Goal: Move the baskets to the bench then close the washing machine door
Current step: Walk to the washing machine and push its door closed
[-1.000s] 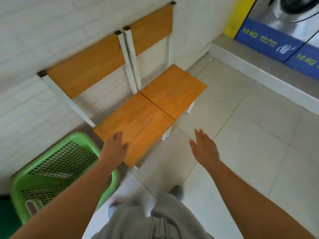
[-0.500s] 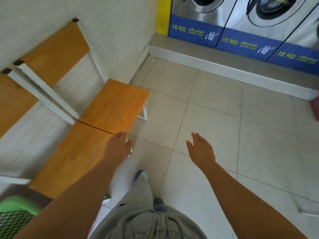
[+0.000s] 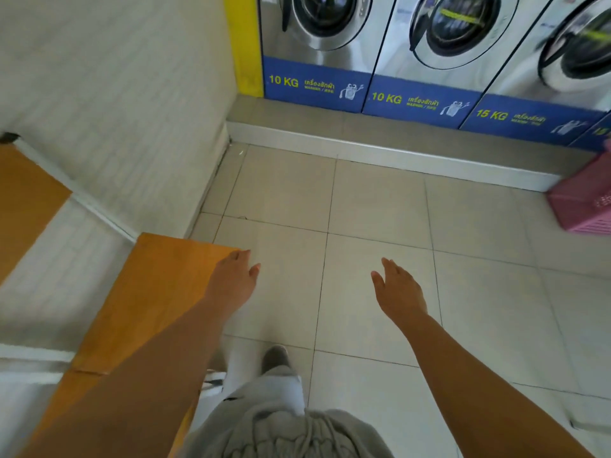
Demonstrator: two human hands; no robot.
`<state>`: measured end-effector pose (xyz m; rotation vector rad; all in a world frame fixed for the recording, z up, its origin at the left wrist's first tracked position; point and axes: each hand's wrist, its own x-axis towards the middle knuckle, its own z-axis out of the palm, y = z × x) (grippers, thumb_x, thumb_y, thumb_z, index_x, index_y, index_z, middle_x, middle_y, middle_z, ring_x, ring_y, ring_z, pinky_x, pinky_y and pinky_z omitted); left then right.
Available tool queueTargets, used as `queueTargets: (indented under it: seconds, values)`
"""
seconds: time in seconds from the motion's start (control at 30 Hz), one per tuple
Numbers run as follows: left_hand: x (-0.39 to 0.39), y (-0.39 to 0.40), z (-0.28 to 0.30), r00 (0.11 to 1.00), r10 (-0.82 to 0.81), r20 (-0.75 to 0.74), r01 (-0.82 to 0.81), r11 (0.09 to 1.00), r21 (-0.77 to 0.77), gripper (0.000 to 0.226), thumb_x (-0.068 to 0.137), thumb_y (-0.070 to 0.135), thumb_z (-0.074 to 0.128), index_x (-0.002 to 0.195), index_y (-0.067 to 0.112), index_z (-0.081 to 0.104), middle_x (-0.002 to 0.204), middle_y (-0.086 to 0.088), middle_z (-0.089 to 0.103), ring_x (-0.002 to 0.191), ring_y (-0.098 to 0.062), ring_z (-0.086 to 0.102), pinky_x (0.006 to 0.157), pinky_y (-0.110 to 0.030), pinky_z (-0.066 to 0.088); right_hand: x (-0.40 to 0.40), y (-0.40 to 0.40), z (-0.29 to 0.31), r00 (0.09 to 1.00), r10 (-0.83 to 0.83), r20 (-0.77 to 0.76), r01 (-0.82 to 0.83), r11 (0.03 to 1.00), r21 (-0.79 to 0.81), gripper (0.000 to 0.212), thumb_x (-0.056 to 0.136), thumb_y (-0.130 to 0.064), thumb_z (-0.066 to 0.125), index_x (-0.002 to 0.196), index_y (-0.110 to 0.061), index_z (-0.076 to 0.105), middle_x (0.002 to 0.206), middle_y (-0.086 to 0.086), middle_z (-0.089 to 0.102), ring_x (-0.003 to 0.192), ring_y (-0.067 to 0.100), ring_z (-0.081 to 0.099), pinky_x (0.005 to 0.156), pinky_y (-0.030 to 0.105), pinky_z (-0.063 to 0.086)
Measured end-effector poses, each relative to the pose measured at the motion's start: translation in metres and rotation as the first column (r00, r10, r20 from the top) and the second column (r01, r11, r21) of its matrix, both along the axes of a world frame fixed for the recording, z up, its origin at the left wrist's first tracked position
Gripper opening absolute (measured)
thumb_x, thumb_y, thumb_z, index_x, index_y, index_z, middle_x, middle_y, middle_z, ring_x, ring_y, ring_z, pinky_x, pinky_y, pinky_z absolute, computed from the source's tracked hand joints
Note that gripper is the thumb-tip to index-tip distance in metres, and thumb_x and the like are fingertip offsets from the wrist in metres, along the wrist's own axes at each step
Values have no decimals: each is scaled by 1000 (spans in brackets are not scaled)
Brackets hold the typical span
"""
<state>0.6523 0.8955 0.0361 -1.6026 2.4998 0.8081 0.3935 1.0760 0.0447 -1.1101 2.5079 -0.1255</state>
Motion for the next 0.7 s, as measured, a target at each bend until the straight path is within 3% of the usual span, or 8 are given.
queueTargets:
  seconds: [0.37, 0.7]
  values:
    - [-115, -167, -5, 999, -38, 20, 37, 999, 25, 48, 100, 33, 38, 142, 12, 41, 145, -12, 43, 130, -31, 43, 106, -43, 39, -114, -159, 0, 999, -48, 21, 49, 998, -38, 50, 102, -39, 32, 146, -14, 34, 150, 7, 42, 137, 25, 40, 111, 39, 33]
    - [-297, -320, 6, 999, 32, 11, -32, 999, 7, 45, 100, 35, 38, 139, 14, 46, 139, -10, 50, 125, -29, 49, 103, -41, 40, -299, -337, 22, 1000, -21, 13, 23, 995, -94, 48, 102, -37, 34, 144, -15, 37, 148, 6, 45, 135, 25, 44, 109, 40, 36]
